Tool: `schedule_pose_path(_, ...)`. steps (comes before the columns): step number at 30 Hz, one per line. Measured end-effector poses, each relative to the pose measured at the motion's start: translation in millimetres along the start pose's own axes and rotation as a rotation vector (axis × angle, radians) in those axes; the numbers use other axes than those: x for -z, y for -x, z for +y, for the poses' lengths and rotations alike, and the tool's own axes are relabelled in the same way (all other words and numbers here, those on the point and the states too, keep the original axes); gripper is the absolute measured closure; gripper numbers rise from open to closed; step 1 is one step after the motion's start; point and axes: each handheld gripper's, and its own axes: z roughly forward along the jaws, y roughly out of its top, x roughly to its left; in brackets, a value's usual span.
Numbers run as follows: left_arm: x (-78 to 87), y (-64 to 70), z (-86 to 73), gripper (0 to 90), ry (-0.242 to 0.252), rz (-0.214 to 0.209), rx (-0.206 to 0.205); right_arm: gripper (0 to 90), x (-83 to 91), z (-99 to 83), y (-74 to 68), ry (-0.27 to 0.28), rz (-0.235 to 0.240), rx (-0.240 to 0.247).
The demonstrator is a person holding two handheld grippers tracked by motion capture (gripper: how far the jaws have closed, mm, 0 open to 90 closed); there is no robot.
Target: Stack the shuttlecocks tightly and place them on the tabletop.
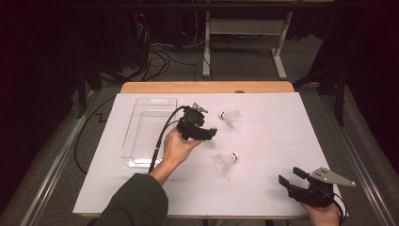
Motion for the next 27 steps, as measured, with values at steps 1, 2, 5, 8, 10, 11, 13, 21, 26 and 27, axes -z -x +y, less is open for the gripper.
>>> schedule_pose_path(1, 0.9, 0.0, -1.2, 39.0, 0.001, -0.002, 0.002, 32.3, 0.0, 0.0, 0.0, 0.0, 0.0, 0.0)
schedule_pose_path(2, 1.8, 0.0, -2.1, 39.0, 0.003, -0.002, 0.003, 32.2, 0.1, 0.0, 0.0, 0.0, 0.0, 0.0)
schedule_pose_path(5, 5.0, -0.5, -5.0, 39.1, 0.009, -0.006, 0.005, 32.3, 0.1, 0.0, 0.1, 0.0, 0.0, 0.001)
schedule_pose_path(8, 8.5, -1.6, -8.1, 39.2, 0.014, -0.005, 0.012, 32.3, -0.1, 0.0, -0.1, -0.001, 0.0, 0.0)
schedule_pose_path(10, 10.8, -2.2, -10.1, 39.3, 0.016, -0.006, 0.016, 32.3, -0.1, 0.0, -0.1, -0.001, 0.0, -0.001)
schedule_pose_path(11, 11.3, -2.0, -10.9, 39.3, 0.019, -0.006, 0.02, 32.2, 0.0, 0.0, -0.1, -0.001, -0.001, -0.002)
schedule_pose_path(13, 13.1, -2.0, -13.0, 39.4, 0.014, -0.008, 0.015, 32.2, 0.0, 0.0, -0.1, -0.001, -0.001, -0.002)
schedule_pose_path(21, 19.2, 2.4, -23.9, 39.7, 0.025, -0.017, 0.018, 32.3, 0.1, 0.0, 0.1, -0.001, -0.001, -0.003)
schedule_pose_path(26, 21.3, 5.3, -30.2, 40.3, 0.016, -0.02, 0.011, 32.2, 0.1, 0.0, 0.2, -0.001, -0.001, -0.003)
schedule_pose_path(27, 21.2, 6.0, -31.6, 40.4, 0.021, -0.02, 0.013, 32.2, 0.2, 0.0, 0.2, 0.0, -0.001, -0.003)
